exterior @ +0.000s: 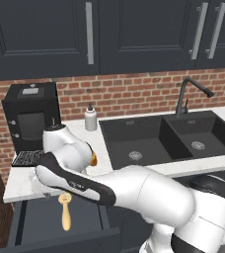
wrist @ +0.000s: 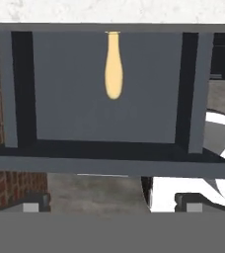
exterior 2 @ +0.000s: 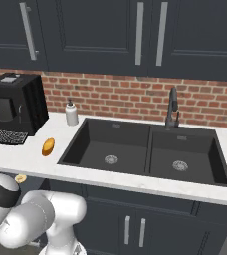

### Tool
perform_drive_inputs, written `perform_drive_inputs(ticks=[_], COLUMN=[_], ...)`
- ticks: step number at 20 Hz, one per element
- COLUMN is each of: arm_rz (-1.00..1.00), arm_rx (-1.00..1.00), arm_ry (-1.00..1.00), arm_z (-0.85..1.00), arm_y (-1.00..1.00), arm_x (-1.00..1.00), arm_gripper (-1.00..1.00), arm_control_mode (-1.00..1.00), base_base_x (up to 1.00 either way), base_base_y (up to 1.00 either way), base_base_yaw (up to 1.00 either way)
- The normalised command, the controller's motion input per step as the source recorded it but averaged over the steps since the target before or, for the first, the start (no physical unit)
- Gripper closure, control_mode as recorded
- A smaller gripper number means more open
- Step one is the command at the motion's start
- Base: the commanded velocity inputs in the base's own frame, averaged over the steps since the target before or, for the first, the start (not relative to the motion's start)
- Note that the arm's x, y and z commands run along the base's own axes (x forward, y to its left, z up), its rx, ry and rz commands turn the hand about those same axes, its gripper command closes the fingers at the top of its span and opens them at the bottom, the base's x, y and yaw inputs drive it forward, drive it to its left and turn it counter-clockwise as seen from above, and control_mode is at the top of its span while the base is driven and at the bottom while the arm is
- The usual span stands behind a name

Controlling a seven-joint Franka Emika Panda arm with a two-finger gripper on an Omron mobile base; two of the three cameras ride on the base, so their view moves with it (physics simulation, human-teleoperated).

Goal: Pick the pizza cutter from the drawer and place it on the counter.

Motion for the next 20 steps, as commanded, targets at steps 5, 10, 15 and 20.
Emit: perform_drive_inputs(ticks=[5,10,15,20], arm_rz=[0.0,0.0,0.0,0.0], arm_rx=[0.0,0.01,0.0,0.0], arm_ry=[-0.24,-0.05,0.0,0.01], arm_z=[-0.73,-0.27,-0.06,-0.3], arm_y=[0.0,0.0,0.0,0.0], arm_x=[0.0,0.0,0.0,0.0], arm_gripper=[-1.0,-1.0,-1.0,-1.0], arm_control_mode=[-1.0,-1.0,-1.0,-1.0], base_base_x=[0.0,0.0,0.0,0.0], base_base_y=[0.0,0.0,0.0,0.0], base_base_yaw=[0.0,0.0,0.0,0.0])
